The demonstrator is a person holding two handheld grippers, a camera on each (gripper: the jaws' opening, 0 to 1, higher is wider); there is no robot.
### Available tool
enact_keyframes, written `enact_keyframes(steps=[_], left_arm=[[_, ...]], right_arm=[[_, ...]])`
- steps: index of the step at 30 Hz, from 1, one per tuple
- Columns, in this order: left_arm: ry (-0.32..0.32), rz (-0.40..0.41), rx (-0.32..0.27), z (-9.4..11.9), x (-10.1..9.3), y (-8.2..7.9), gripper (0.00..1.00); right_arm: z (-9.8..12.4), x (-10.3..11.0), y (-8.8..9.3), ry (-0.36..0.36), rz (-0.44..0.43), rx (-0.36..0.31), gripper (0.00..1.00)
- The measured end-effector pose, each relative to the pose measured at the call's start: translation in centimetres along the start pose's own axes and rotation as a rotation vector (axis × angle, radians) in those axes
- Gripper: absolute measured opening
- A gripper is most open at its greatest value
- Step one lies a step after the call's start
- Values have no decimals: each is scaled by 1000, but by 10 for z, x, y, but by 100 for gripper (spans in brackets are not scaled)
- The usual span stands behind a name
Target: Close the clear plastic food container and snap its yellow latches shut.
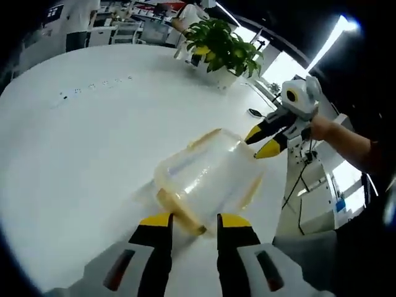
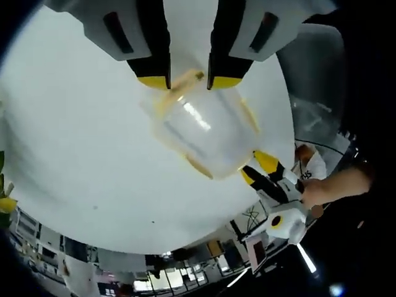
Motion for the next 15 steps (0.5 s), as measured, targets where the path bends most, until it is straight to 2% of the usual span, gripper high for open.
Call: enact_keyframes(steps=[3, 10, 13, 15], left_arm=[[1, 7, 8, 0, 1, -2, 21], [-4, 15, 7, 0, 1, -2, 20], [-10, -25, -2, 0, 0, -3, 20], [-12, -11, 0, 0, -1, -2, 20]], right_arm=[[2, 2, 0, 11, 51, 25, 21], [2, 0, 1, -17, 33, 22, 20], [0, 1, 4, -25, 11, -14, 20], [-1, 3, 8, -50, -31, -51, 18]])
Point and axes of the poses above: the point that each gripper's makers call its tool centre point, and the gripper's own axes: z roughly backward along the fingers, x roughly to its left, y roughly out of its underside, the point moved 7 cm from there along z, roughly backward along the fingers, and after that the axes turned 8 degrees about -y, right-handed, at the moved point
